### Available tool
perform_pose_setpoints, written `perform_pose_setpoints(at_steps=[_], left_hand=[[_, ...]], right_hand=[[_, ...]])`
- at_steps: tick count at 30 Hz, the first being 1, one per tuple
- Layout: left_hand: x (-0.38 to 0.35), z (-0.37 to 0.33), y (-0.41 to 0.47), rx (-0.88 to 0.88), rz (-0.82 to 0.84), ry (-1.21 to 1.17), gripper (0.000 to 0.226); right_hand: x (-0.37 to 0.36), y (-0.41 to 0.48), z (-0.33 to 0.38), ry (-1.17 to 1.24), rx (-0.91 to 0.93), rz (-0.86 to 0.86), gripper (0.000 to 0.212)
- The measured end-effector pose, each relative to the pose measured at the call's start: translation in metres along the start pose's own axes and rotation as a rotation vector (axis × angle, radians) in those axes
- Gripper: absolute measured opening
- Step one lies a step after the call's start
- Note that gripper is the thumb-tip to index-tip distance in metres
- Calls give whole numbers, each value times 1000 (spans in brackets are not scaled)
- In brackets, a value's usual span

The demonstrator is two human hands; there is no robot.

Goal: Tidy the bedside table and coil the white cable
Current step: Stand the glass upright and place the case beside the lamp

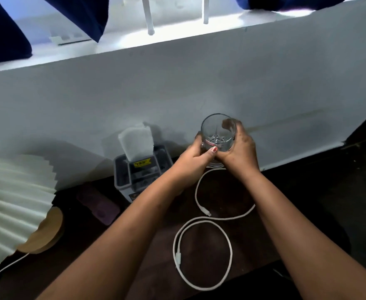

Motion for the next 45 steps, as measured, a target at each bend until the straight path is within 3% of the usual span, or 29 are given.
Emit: perform_pose_setpoints(at_steps=[14, 23, 28, 32, 34, 40, 43, 45], left_hand=[[-8, 28, 9, 172, 79, -10, 41], [-15, 46, 3, 199, 112, 38, 57], [-4, 40, -6, 182, -15, 34, 55], [6, 30, -25, 156, -61, 45, 55], [20, 31, -39, 162, -116, 45, 55], [91, 60, -100, 246, -456, -85, 48], [130, 108, -160, 402, -740, -308, 44], [144, 134, -200, 494, -867, -440, 41]], right_hand=[[-25, 1, -40, 47, -97, 32, 70], [-38, 9, -59, 69, -161, 16, 71], [-40, 8, -57, 62, -185, 35, 83], [-37, 4, -51, -19, -220, 54, 112], [-29, -2, -39, 1, -225, 3, 116], [-14, -62, 23, -21, -35, -273, 71], [-28, -94, 60, 16, 84, -256, 50], [-53, -113, 90, 107, 200, -123, 34]])
Point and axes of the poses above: each hand's wrist, its own y-axis towards the middle knuckle, its own x-axis out of the back of the hand, z = x × y, the point moved 10 cm from there along y, towards the middle knuckle, and after that the axes turned 4 degrees about x, right-handed, at the moved point
